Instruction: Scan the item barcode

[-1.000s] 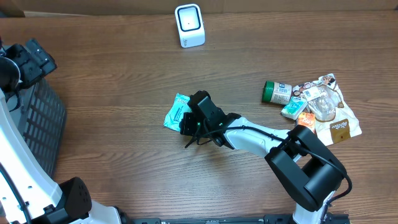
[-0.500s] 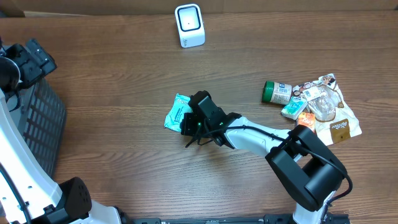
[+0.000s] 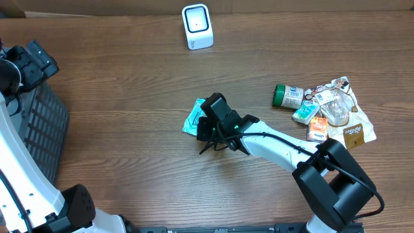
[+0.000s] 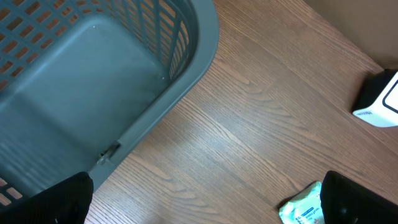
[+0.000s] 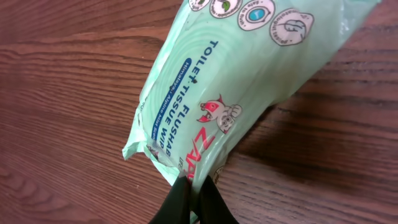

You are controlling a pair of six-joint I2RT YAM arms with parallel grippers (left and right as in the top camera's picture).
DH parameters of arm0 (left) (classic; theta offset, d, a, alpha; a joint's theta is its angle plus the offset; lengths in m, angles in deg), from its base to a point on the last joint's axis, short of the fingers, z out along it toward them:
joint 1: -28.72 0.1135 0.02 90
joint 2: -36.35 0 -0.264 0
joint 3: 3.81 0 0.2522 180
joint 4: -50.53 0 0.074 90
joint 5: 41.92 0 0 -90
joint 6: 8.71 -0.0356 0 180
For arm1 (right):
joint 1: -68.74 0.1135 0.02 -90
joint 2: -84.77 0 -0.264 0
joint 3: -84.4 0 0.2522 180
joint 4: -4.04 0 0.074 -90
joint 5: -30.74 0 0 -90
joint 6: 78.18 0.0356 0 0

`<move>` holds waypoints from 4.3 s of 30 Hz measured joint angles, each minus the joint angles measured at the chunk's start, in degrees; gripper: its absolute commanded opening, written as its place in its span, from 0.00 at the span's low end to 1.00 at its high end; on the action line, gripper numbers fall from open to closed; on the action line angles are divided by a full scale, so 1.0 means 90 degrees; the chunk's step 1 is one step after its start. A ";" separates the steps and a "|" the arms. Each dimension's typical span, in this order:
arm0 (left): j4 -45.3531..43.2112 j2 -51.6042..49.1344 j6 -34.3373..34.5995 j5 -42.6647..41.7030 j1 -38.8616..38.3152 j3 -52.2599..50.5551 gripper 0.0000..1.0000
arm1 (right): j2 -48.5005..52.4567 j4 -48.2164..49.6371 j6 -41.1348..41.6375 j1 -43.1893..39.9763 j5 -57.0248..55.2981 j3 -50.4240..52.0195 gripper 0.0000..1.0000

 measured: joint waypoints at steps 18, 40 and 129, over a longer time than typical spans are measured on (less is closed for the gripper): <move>0.0000 0.0000 0.0000 0.0002 0.0000 0.0000 1.00 | -0.0078 -0.4524 -0.1865 0.0311 -0.3483 -0.2446 0.04; 0.0000 0.0000 -0.0002 0.0002 0.0000 0.0000 1.00 | 0.1685 -0.4685 -0.3458 0.1899 -0.6458 -0.2446 0.22; 0.0000 -0.0002 -0.0002 0.0002 0.0000 0.0000 1.00 | 0.2093 0.0704 -0.1209 -0.2101 0.3939 -0.1287 0.04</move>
